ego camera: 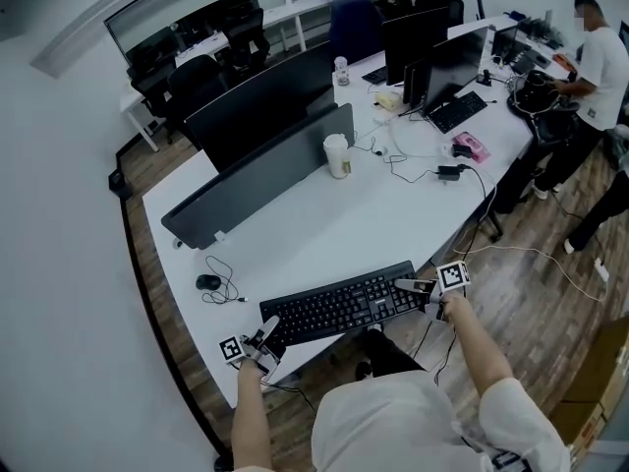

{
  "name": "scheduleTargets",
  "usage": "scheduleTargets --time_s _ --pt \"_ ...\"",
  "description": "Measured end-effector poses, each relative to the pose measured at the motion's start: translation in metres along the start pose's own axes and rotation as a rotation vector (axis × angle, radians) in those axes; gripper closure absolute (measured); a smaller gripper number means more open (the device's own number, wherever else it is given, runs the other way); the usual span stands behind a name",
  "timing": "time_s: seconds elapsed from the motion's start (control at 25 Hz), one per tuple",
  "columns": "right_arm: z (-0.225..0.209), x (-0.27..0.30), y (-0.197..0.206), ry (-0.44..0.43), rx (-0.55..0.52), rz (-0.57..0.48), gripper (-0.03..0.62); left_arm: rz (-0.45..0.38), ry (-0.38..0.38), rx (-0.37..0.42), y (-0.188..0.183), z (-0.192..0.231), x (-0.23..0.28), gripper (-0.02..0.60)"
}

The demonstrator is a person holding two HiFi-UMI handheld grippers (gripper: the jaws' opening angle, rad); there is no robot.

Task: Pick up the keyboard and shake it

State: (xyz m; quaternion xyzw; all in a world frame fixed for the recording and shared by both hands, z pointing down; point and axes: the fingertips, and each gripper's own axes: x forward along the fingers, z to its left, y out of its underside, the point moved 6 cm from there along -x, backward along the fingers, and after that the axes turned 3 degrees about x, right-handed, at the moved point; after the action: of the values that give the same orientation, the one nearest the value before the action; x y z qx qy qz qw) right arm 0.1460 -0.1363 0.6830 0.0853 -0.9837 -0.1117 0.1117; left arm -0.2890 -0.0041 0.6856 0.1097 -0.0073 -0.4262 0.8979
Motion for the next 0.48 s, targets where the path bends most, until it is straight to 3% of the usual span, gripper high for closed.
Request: scheduleTargets --time_s 0.2,0.48 --pt "-0.0009 -0.0009 0.0002 0.013 0.012 -0.004 0.441 0.002 -0.048 0.002 0.0008 0.0053 0.0001 0.479" --pt "-0.0051 0.0005 -0.0042 0.037 -0.024 0.012 0.441 -0.015 -0.062 -0.012 0.0039 0.0094 -0.0021 0.485"
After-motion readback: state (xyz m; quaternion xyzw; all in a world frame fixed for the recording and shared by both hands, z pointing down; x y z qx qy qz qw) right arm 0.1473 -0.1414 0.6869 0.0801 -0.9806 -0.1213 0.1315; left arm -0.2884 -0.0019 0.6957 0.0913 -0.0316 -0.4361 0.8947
